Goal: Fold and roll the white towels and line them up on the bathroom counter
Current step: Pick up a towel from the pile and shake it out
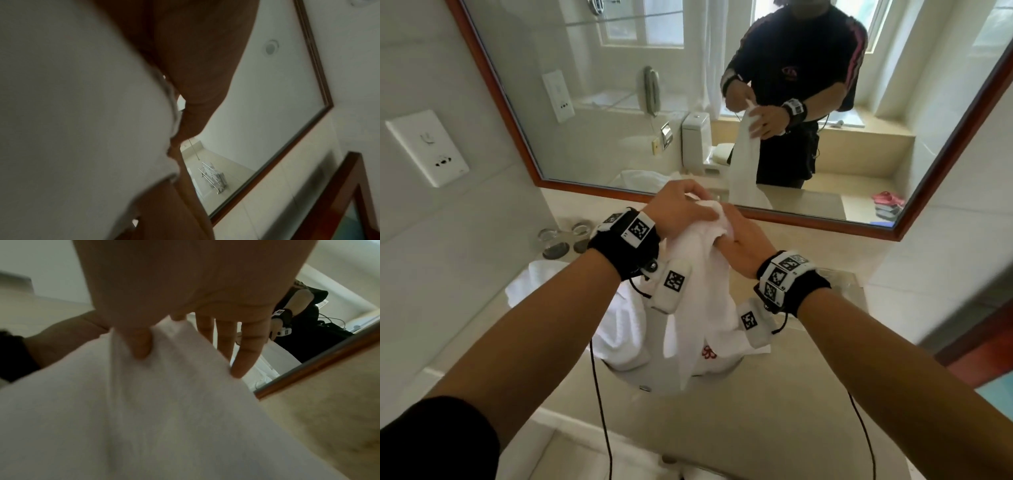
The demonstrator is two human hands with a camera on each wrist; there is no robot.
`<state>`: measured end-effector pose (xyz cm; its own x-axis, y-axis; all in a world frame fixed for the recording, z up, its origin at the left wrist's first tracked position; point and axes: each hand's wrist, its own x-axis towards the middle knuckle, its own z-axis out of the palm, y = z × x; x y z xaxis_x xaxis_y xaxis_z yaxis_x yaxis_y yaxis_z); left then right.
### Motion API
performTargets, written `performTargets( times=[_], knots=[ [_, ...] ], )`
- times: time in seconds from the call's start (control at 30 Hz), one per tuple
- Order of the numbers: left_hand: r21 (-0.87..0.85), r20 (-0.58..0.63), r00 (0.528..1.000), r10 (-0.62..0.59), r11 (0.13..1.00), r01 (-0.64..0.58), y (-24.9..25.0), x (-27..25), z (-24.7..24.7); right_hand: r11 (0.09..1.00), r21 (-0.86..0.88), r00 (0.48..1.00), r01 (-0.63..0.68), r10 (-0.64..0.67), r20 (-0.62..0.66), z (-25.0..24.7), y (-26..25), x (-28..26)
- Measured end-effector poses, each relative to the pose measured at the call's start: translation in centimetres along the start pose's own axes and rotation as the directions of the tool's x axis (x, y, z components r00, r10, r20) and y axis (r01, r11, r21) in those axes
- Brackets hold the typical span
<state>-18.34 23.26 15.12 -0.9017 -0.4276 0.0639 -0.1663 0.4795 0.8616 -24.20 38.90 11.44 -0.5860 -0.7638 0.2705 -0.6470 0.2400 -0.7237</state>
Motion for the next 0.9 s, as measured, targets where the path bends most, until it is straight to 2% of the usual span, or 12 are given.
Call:
performTargets(
  times=[0.07, 0.17, 0.2, 0.27, 0.33, 0.4, 0.43, 0.53, 0.6, 0.7, 0.77, 0.9],
  knots=[
    [-0.03, 0.053, 0.997, -0.06, 0.998, 0.062, -1.2, -0.6, -0.7, 0.989, 0.049, 0.989, -0.139, 0.141, -0.038, 0.9, 1.6, 0.5],
    [-0.085, 0.191, 0.974, -0.123, 0.986, 0.141, -3.2, -1.8, -1.0, 0.954, 0.155, 0.959, -0.256, 0.271, -0.087, 1.7, 1.9, 1.4],
    [-0.065, 0.232, 0.963, -0.136, 0.986, 0.155, -3.8, -2.2, -0.9, 0.943, 0.167, 0.948, -0.288, 0.305, -0.089, 2.0, 2.0, 1.6],
    [0.103, 0.259, 0.958, -0.121, 0.99, 0.097, -5.2, -2.8, -0.4, 0.93, 0.178, 0.937, -0.322, 0.339, -0.08, 2.5, 2.2, 2.2],
    [0.354, 0.215, 0.975, -0.061, 0.935, -0.02, -6.8, -2.9, 0.3, 0.922, 0.214, 0.937, -0.322, 0.343, -0.069, 2.8, 1.5, 2.6],
    [0.49, 0.174, 0.985, -0.007, 0.868, -0.08, -8.1, -2.8, 0.6, 0.931, 0.238, 0.951, -0.277, 0.302, -0.073, 2.5, 0.0, 2.5],
    [0.491, 0.148, 0.989, -0.008, 0.869, -0.066, -8.7, -2.6, 0.6, 0.942, 0.225, 0.956, -0.251, 0.277, -0.093, 2.2, -0.5, 2.4],
    [0.434, 0.022, 0.99, -0.139, 0.894, 0.116, -10.6, -2.3, -0.8, 0.976, 0.102, 0.942, -0.191, 0.212, -0.259, 0.3, -0.6, 2.5],
    [0.337, -0.072, 0.981, -0.183, 0.921, 0.196, -11.7, -1.9, -1.8, 0.958, 0.11, 0.898, -0.266, 0.288, -0.334, -0.8, 0.5, 3.1],
    [0.185, -0.163, 0.975, -0.153, 0.966, 0.183, -12.4, -1.1, -2.3, 0.911, 0.133, 0.841, -0.392, 0.413, -0.35, -1.8, 1.8, 3.2],
    [0.232, -0.205, 0.974, -0.094, 0.962, 0.142, -12.8, -0.4, -2.3, 0.878, 0.156, 0.81, -0.452, 0.477, -0.342, -2.1, 2.6, 3.0],
    [0.427, -0.123, 0.992, -0.003, 0.903, 0.056, -13.0, -1.1, -2.3, 0.719, 0.39, 0.74, -0.575, 0.661, -0.127, -3.1, 3.8, 2.0]
  ],
)
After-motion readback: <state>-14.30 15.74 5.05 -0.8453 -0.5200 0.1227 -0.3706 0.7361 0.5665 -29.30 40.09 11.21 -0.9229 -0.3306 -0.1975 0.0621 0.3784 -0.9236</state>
